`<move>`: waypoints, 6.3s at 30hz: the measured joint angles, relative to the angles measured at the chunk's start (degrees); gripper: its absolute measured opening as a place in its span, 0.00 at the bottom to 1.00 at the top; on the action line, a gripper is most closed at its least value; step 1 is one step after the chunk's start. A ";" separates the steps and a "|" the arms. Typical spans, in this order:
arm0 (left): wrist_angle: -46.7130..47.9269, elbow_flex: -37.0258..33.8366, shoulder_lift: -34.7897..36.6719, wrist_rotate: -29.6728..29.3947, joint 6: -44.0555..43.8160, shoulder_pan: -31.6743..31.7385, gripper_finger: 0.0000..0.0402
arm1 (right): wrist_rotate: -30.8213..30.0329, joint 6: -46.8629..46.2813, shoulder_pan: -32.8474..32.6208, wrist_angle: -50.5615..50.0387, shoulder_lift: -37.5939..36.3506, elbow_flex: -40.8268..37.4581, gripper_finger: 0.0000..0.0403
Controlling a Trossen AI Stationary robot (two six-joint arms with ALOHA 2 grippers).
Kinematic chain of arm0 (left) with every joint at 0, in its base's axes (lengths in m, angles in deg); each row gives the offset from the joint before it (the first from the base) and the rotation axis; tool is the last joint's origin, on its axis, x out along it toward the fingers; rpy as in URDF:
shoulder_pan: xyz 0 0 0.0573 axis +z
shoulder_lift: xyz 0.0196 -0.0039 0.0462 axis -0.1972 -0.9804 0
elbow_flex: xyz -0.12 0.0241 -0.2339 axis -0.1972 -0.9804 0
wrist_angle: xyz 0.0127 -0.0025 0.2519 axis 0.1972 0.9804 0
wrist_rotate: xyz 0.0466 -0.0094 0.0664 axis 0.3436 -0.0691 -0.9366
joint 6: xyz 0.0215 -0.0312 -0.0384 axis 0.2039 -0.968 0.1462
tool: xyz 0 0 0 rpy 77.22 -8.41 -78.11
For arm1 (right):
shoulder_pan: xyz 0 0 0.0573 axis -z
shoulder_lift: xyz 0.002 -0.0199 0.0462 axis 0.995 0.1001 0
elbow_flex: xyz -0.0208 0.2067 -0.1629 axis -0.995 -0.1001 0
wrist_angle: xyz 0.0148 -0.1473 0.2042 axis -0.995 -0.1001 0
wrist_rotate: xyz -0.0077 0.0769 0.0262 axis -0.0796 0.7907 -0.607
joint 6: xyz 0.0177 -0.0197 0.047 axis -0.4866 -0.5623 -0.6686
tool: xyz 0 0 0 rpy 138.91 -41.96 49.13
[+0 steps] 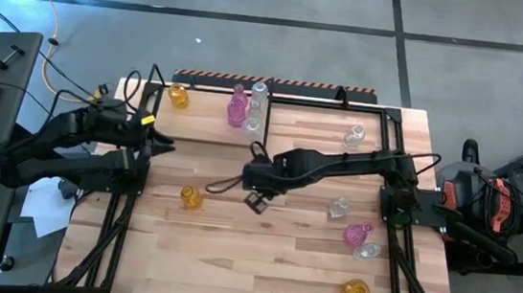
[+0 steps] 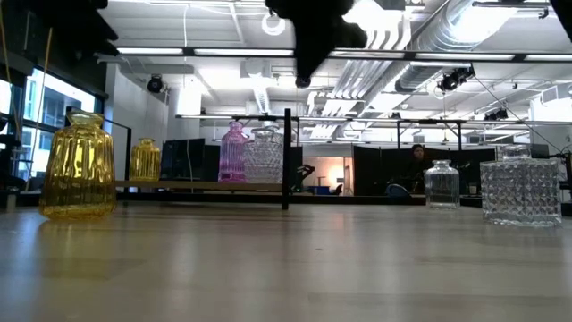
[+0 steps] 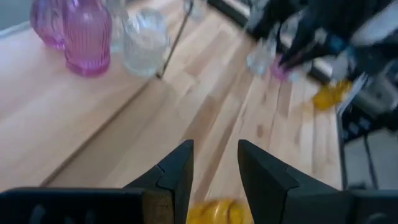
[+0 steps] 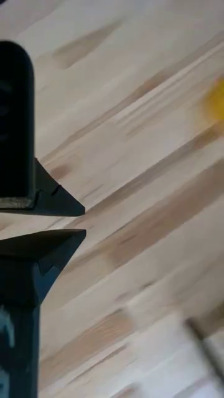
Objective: Sort vases onto shelf
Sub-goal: Put the pink vase on the shelf aligned with the other pink vases
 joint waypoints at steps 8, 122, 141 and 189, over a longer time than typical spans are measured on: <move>-10.94 0.00 -0.05 -1.79 -5.53 0.00 0.29 | 1.64 1.40 -4.05 -18.86 -1.42 -0.01 0.07; -9.36 0.00 -0.07 -1.45 -1.20 -0.02 0.29 | 11.18 -61.90 -27.94 -7.09 -32.00 -46.31 0.47; -9.39 0.00 -0.07 -1.37 -1.69 -0.02 0.29 | 12.85 -58.04 -27.92 -6.09 -32.17 -46.75 0.05; -7.48 0.04 -12.34 1.73 2.89 0.00 0.29 | 9.18 29.06 16.02 21.31 10.78 15.10 0.00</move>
